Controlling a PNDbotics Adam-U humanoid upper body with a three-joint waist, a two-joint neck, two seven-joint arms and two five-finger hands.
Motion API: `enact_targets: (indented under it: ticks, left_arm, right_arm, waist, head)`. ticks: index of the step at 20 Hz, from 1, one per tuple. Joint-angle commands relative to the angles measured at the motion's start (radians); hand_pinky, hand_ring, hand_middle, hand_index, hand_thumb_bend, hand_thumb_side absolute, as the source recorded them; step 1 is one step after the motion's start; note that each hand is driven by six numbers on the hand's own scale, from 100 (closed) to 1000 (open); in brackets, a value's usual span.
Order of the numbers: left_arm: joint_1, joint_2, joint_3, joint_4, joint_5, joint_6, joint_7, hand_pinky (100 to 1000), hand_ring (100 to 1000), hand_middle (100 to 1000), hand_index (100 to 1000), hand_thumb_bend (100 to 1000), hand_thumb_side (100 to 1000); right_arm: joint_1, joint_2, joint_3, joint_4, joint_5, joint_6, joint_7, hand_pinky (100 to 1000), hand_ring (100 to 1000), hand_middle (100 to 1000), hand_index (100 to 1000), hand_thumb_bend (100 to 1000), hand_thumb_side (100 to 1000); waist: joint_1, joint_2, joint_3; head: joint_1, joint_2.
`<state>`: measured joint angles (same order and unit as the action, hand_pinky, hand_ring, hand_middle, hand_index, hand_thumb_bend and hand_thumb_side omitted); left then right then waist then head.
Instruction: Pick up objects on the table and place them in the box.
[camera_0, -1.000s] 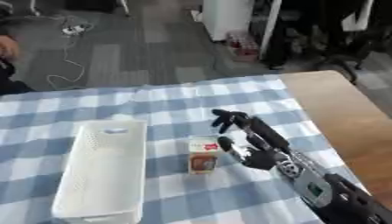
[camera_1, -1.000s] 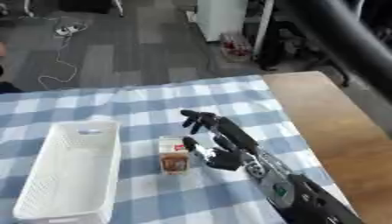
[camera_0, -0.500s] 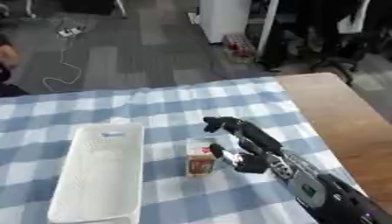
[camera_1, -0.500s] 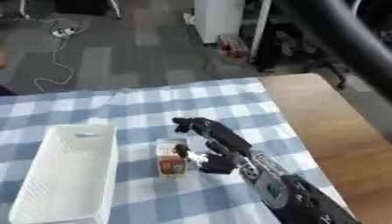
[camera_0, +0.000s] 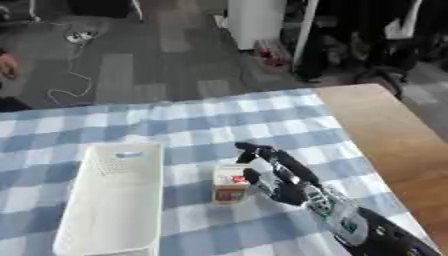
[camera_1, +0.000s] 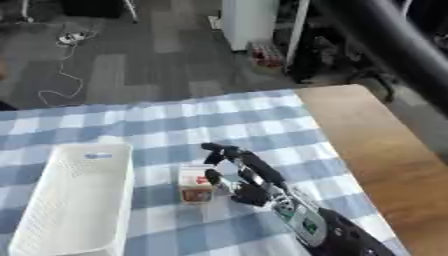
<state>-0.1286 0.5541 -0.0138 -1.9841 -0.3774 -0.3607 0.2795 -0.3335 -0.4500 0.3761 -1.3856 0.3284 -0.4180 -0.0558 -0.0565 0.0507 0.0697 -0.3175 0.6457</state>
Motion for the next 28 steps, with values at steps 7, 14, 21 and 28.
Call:
enact_targets:
  ticks: [7,14,21,28]
  left_arm:
    - [-0.013,0.032,0.002,-0.016,0.005,0.000,-0.005,396,454,640,763,125,913]
    - [-0.015,0.033,0.002,-0.016,0.008,0.000,-0.006,396,454,640,763,125,912]
    - [-0.017,0.032,0.002,-0.016,0.007,0.000,-0.006,396,454,640,763,125,912]
    - [-0.026,0.032,-0.001,-0.016,0.013,-0.001,-0.010,396,454,640,763,126,912]
  right_arm:
    - [-0.011,-0.031,-0.035,0.001,0.134,0.027,0.045,868,715,735,1000,263,1000]
    - [-0.010,-0.027,-0.057,0.036,0.355,0.070,0.012,900,749,743,999,281,1000]
    - [-0.014,-0.023,-0.058,0.077,0.409,0.083,-0.013,895,742,738,992,250,1000]
    - [-0.028,-0.034,-0.055,0.089,0.410,0.078,-0.011,900,745,750,996,244,1000]
  waist:
    - [0.004,-0.009,0.001]
    - [0.003,-0.009,0.001]
    - [0.003,-0.007,0.002]
    - [0.002,-0.004,0.009]
  head:
    - [-0.004,-0.012]
    - [0.001,-0.015]
    - [0.008,-0.015]
    - [0.000,-0.023]
